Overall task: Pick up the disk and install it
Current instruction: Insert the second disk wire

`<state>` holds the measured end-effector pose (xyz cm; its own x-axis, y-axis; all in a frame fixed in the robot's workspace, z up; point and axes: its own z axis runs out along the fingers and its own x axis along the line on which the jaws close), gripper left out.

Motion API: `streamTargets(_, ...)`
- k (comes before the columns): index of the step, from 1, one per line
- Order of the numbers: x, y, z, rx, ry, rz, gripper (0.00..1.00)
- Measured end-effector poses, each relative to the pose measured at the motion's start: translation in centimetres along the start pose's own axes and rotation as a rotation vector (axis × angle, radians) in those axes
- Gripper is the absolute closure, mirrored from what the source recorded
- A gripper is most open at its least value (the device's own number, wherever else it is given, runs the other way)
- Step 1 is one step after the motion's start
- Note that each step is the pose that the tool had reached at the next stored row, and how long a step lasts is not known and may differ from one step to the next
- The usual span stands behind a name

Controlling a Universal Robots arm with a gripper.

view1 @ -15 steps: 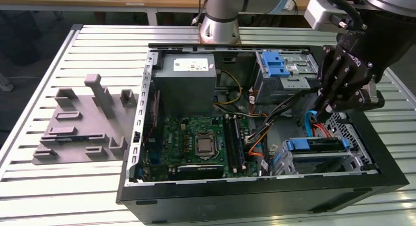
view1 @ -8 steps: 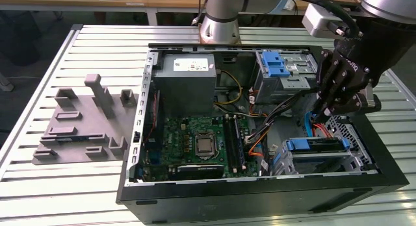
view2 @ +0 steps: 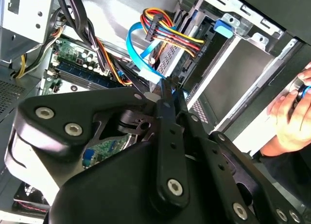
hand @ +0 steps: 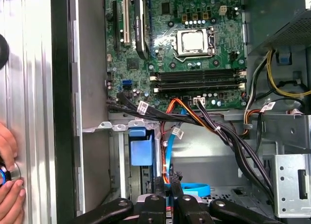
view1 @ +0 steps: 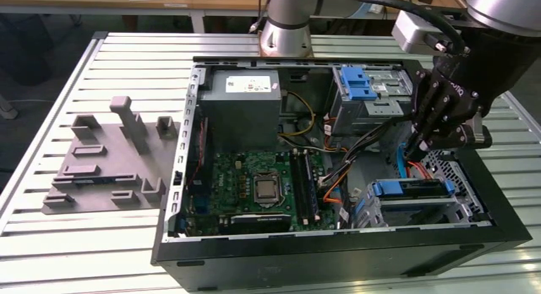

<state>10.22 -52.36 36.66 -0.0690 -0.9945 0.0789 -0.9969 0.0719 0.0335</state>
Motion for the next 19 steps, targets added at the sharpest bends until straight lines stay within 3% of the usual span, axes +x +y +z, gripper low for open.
streamTargets(2, -0.01, 0.00, 0.07, -0.0013, -0.0194, -0.002, 0.84)
streamTargets(4, 0.00, -0.01, 0.21, -0.0014, -0.0292, -0.003, 0.84)
streamTargets(12, 0.51, -0.08, 1.24, 0.0039, -0.0304, -0.007, 0.84)
streamTargets(19, 0.56, -0.09, 1.32, 0.0039, -0.0306, -0.007, 0.84)
